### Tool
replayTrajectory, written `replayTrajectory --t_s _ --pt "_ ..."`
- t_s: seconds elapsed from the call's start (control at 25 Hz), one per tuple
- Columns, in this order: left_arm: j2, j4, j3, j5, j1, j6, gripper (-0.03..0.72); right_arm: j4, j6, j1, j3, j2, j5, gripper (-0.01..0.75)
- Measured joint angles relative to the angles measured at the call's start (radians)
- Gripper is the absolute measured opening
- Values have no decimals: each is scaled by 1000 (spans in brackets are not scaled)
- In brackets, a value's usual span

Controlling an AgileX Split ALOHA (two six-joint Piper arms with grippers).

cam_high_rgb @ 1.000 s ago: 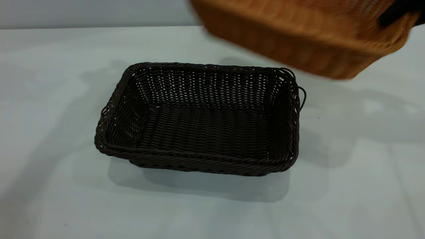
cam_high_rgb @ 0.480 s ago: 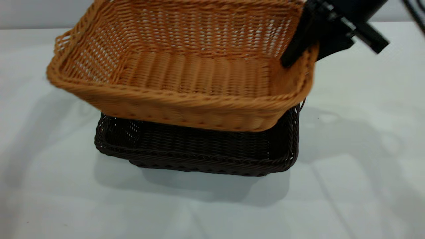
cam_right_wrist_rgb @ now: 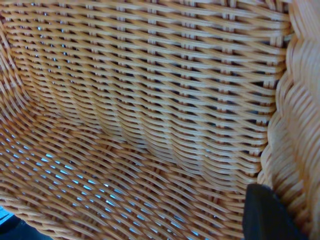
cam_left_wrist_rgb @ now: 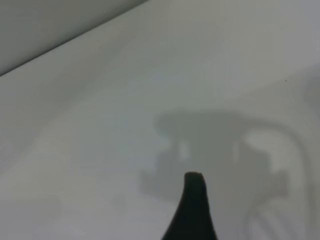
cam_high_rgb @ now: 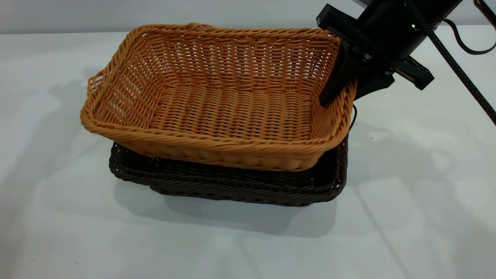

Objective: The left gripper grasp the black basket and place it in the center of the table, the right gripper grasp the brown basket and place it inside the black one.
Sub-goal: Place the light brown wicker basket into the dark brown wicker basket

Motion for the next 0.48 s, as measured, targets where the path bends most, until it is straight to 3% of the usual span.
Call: replayTrajectory --t_s 0.08,0.36,0.48 --pt "0 0 0 0 0 0 580 4 -3 0 0 0 0 146" --pt "0 0 0 0 0 0 580 7 -37 0 0 0 3 499" --pt "-4 0 0 0 0 3 580 -9 -64 0 0 -6 -8 609"
